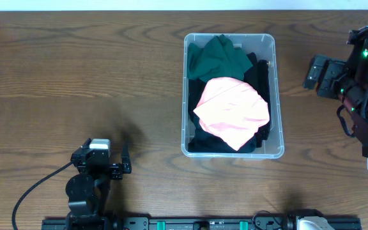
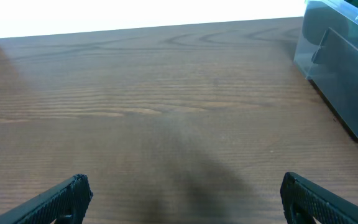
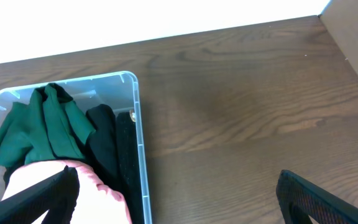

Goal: Pack container

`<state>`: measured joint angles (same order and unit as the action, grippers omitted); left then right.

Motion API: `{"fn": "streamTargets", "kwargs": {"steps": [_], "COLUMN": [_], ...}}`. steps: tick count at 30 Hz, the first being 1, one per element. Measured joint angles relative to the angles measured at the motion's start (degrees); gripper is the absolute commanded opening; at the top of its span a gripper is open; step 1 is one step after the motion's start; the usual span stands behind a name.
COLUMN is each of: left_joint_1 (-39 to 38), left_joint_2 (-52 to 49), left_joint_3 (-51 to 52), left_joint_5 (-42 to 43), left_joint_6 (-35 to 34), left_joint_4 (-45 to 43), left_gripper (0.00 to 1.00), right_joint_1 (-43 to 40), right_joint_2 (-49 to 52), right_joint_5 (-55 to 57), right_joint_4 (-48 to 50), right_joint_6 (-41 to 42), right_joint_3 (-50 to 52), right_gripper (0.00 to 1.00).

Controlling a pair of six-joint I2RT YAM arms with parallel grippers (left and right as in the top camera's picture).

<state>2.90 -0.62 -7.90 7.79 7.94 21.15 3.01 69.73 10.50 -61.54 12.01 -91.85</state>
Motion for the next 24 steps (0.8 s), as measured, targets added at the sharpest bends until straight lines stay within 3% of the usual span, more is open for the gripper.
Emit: {"fn": "streamTargets", "kwargs": {"steps": [7, 10, 18, 24], "left_joint_1": [0.00, 0.00, 0.00, 0.00], "left_joint_2": [0.00, 0.00, 0.02, 0.04], "left_joint_3": [0.00, 0.00, 0.11, 0.13], "left_joint_5": [0.00, 0.00, 0.00, 0.00], "left_joint_6": [0.00, 0.02, 0.02, 0.00], "left_joint_4": [0.00, -0.02, -0.15, -0.17], "left_gripper": [0.98, 0.98, 0.98, 0.98], "right_joint_1": [0.00, 0.00, 0.00, -0.35], "right_joint_2": [-0.02, -1.09, -15.63, -30.71], "right_joint_5": [0.11, 0.28, -0.42, -2.27], "right_joint_4": [-2.16, 3.13, 32.17, 38.86], "right_joint_6": [-0.11, -0.96, -2.25, -2.38], "right_joint_3": [0.07, 2.32, 29.92, 52.94], "right_gripper": [0.99, 0.99, 0.99, 0.99]}}
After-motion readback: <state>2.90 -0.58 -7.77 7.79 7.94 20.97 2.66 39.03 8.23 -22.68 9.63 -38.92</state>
